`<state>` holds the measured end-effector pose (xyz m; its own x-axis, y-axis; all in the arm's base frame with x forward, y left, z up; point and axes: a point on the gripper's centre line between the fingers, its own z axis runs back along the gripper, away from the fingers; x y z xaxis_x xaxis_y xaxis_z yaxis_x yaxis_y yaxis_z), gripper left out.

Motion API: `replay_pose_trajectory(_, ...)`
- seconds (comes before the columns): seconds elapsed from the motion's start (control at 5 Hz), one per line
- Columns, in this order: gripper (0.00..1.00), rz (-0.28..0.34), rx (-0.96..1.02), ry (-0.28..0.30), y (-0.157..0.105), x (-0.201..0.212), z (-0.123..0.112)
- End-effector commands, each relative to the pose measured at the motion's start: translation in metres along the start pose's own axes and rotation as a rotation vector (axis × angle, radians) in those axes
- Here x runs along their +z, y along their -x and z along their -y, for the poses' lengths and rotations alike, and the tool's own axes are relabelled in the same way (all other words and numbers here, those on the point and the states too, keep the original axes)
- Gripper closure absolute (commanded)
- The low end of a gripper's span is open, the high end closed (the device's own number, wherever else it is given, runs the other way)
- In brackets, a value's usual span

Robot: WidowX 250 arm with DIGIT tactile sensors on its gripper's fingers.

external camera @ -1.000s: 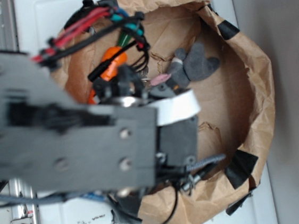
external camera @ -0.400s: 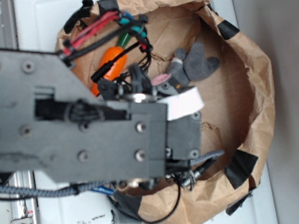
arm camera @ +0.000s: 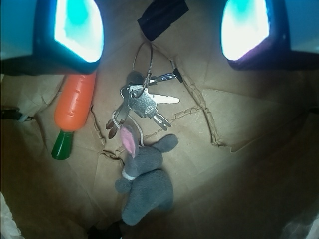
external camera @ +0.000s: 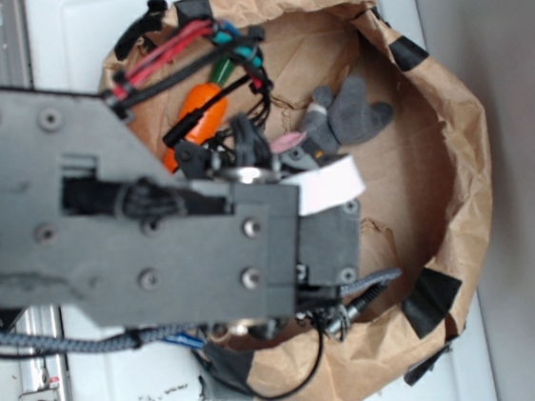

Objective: Grab the silver keys.

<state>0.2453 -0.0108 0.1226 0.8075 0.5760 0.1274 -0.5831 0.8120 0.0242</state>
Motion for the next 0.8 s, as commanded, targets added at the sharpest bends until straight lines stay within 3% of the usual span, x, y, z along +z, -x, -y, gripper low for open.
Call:
replay_pose_trajectory(0.0, 0.0, -0.004, -0.073, 0.079, -0.008, -0.04, -0.041)
replay_pose_trajectory(0.2, 0.0, -0.071, -0.066, 0.117, -0.01, -0.041, -0.043)
replay_pose_trajectory(0.6, 0.0, 0.03, -0.082, 0.103, 0.01, -0.053, -0.025)
